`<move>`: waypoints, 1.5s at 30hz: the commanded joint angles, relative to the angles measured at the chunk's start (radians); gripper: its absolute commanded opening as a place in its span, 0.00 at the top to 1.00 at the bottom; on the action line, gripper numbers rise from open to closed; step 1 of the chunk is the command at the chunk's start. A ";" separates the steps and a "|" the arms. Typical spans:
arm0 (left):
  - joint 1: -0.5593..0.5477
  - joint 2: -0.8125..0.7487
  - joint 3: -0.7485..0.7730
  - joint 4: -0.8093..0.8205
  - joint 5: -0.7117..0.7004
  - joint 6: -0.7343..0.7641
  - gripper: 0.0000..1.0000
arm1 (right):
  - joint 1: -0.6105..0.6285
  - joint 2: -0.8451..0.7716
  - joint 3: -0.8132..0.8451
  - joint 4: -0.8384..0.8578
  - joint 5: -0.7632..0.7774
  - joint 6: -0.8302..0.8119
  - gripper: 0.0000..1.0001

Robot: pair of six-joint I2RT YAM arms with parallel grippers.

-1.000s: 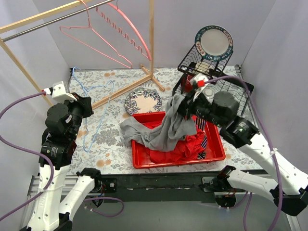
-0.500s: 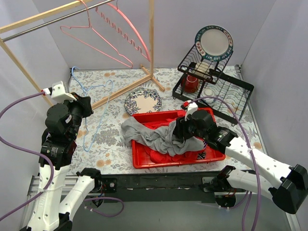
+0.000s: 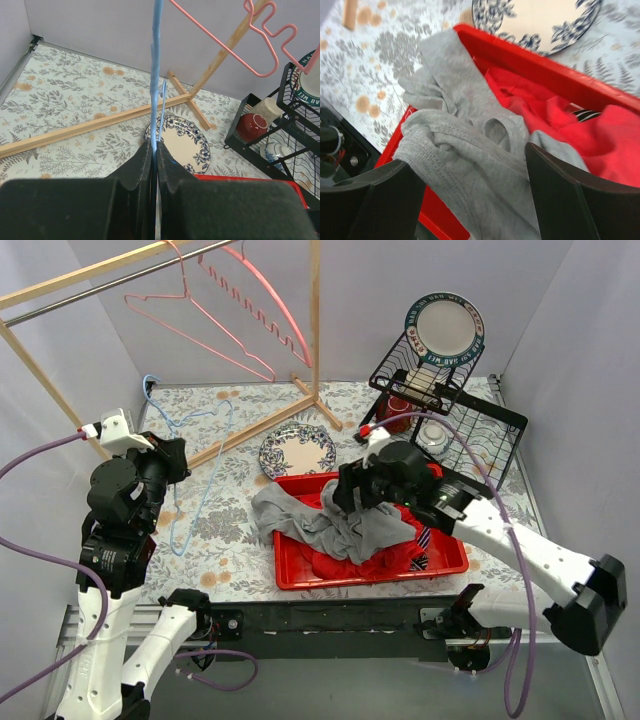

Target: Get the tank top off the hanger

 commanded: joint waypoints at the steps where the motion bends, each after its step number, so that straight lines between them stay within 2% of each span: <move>1: -0.003 -0.013 0.018 0.010 -0.014 0.010 1.00 | 0.072 0.103 -0.012 0.107 -0.026 0.017 0.17; 4: -0.002 -0.012 0.009 0.015 -0.015 0.010 1.00 | 0.098 0.209 0.013 0.124 0.009 -0.002 0.17; 8: -0.003 -0.009 0.015 0.017 -0.010 0.011 1.00 | 0.138 0.313 0.034 0.223 -0.031 -0.057 0.16; 12: -0.005 -0.007 0.013 0.015 -0.007 0.013 1.00 | 0.169 0.376 0.031 0.314 -0.179 -0.166 0.13; 18: -0.005 -0.012 0.010 0.014 0.000 0.008 1.00 | 0.167 0.499 0.085 0.322 -0.272 -0.298 0.12; 24: -0.005 -0.009 0.010 0.017 0.008 0.004 1.00 | 0.167 0.608 0.139 0.325 -0.237 -0.341 0.16; 26: -0.005 -0.010 0.004 0.020 0.006 0.004 1.00 | 0.167 0.617 0.125 0.382 -0.229 -0.341 0.18; 30: -0.003 -0.016 -0.013 0.024 0.003 0.005 1.00 | 0.167 0.615 0.083 0.440 -0.256 -0.370 0.33; 32: -0.005 -0.018 -0.016 0.029 0.005 0.001 1.00 | 0.167 0.612 0.061 0.475 -0.275 -0.370 0.37; 33: -0.003 -0.016 -0.017 0.029 0.005 0.002 1.00 | 0.167 0.612 0.053 0.485 -0.289 -0.368 0.45; 35: -0.005 -0.015 -0.014 0.029 0.005 0.001 1.00 | 0.167 0.611 0.047 0.492 -0.280 -0.368 0.54; 36: -0.005 -0.015 -0.014 0.029 0.006 0.001 1.00 | 0.167 0.609 0.047 0.492 -0.275 -0.367 0.63; 38: -0.003 -0.013 -0.010 0.027 0.003 0.001 1.00 | 0.167 0.600 0.039 0.497 -0.275 -0.371 0.71; 39: -0.005 -0.013 -0.004 0.024 0.002 0.001 1.00 | 0.167 0.596 0.036 0.505 -0.287 -0.372 0.80; 42: -0.005 -0.012 0.004 0.020 -0.004 0.001 1.00 | 0.167 0.566 0.025 0.512 -0.298 -0.373 0.98; 45: -0.005 -0.012 0.009 0.017 -0.017 0.005 1.00 | 0.167 0.514 0.016 0.497 -0.281 -0.365 0.99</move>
